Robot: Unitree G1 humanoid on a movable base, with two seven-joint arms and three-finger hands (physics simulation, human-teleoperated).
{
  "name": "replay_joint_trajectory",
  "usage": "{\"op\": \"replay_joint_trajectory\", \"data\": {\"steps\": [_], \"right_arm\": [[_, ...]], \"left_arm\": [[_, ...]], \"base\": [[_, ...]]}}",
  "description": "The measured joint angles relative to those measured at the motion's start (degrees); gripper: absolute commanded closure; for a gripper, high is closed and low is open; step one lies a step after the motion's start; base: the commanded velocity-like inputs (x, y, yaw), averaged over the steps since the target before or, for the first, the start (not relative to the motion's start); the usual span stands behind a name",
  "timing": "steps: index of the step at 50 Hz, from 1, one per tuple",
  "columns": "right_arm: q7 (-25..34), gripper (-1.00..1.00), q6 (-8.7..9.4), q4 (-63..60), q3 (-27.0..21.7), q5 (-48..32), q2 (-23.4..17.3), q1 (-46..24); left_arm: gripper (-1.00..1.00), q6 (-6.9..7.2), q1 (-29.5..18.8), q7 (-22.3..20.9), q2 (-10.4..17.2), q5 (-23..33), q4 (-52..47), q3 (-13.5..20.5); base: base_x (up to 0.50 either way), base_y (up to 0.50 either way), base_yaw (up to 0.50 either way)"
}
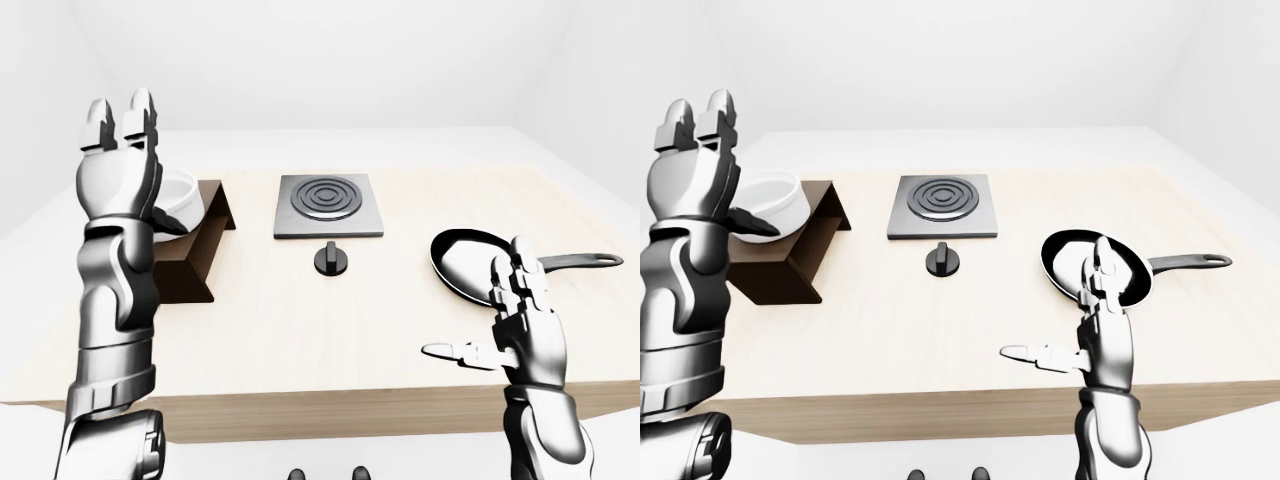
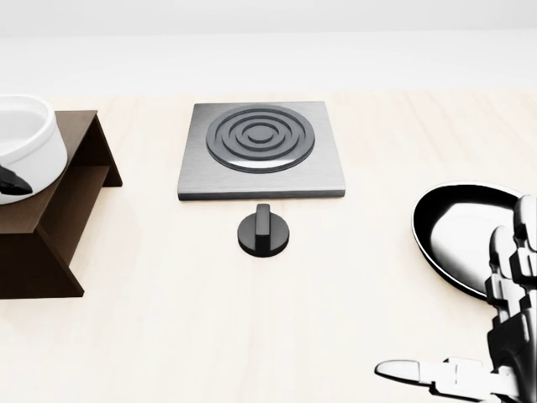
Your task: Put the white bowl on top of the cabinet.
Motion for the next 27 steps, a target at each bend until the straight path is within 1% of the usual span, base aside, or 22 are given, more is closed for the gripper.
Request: {"op": "replay_joint_trajectory", "data": {"steps": [8,12,19,23,27], "right_arm": [[-0.20,-1.00,0.01,0.27,0.12,-0.06,-0.13,-0.19],[-0.29,-1.00,0.00,0.41,0.24,-0.12,-0.18,-0.22],[-0.41,-1.00,-0.09,0.59,0.39,-0.19,-0.23,-0.20],[-0.49,-1.00,-0.18,0.75,0.44,-0.23,-0.27,-0.24],[-0.58,-1.00,-0.26,1.00,0.49,-0.28,-0.33,-0.35]], "left_arm": [[-1.00,0.00,6.87,-6.46,-4.25,3.16,-18.89,1.39],[-1.00,0.00,10.92,-9.46,-7.47,3.61,-28.80,0.98],[-1.00,0.00,19.06,-13.29,-14.52,3.45,-44.13,-2.42],[-1.00,0.00,23.58,-14.54,-18.15,2.65,-49.53,-5.14],[-1.00,0.00,29.13,-15.16,-21.29,0.88,-53.45,-9.09]], "base": [[0.00,0.00,0.00],[0.00,0.00,0.00],[0.00,0.00,0.00],[0.00,0.00,0.00],[0.00,0.00,0.00]]}}
